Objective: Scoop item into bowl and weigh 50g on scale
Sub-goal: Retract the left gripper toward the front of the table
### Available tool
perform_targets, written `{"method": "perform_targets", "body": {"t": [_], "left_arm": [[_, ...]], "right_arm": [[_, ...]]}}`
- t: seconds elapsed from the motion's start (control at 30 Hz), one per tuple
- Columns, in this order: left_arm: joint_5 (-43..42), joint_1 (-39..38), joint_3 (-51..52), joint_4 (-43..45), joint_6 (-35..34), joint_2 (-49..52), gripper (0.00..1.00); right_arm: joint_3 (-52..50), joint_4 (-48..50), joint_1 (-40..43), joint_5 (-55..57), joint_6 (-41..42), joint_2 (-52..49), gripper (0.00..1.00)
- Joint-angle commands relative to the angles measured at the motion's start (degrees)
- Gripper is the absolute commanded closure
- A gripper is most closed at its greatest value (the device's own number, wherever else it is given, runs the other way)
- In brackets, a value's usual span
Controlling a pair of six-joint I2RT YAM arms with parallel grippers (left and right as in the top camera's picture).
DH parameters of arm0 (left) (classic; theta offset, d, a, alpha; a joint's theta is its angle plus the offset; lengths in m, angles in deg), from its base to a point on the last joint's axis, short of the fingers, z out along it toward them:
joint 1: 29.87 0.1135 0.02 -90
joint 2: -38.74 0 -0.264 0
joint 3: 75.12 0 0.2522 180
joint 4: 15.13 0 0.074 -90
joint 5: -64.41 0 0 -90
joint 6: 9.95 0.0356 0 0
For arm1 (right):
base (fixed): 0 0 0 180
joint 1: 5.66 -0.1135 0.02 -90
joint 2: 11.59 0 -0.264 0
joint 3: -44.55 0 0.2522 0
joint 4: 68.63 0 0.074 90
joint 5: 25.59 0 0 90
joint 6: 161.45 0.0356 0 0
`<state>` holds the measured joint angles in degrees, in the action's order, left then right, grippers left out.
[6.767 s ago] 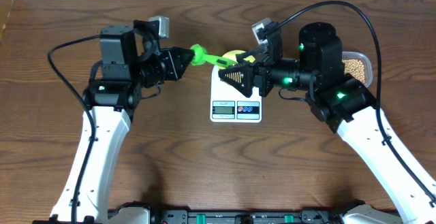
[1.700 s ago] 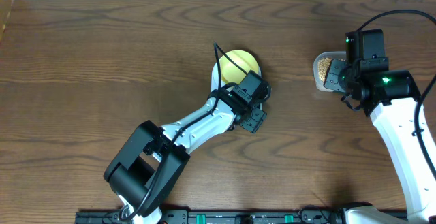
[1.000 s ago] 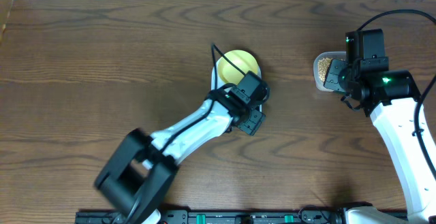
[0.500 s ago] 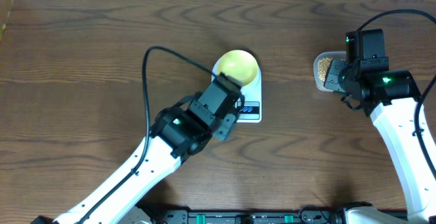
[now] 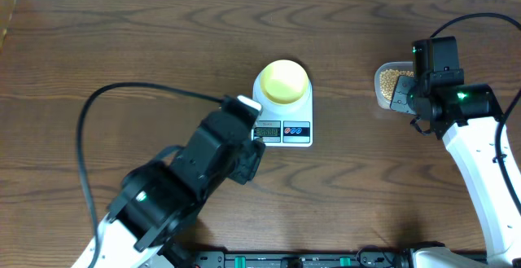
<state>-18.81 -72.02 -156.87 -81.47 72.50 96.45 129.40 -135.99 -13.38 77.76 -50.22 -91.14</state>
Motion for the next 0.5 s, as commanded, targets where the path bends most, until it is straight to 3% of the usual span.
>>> {"method": "perform_targets", "body": {"t": [0.0, 0.33, 0.47], "left_arm": [[-0.3, 0.0, -1.2, -2.0, -0.7, -1.6, 0.32], [-2.7, 0.0, -1.2, -3.3, -0.7, -1.3, 0.05], [-2.7, 0.0, -1.2, -3.3, -0.7, -1.2, 0.02]], "right_arm": [[1.1, -0.2, 0.2, 2.6, -0.7, 0.1, 0.99], [1.0, -0.2, 0.8, 6.1, -0.7, -0.1, 0.99], [0.8, -0.2, 2.3, 6.1, -0.7, -1.4, 0.99]]}}
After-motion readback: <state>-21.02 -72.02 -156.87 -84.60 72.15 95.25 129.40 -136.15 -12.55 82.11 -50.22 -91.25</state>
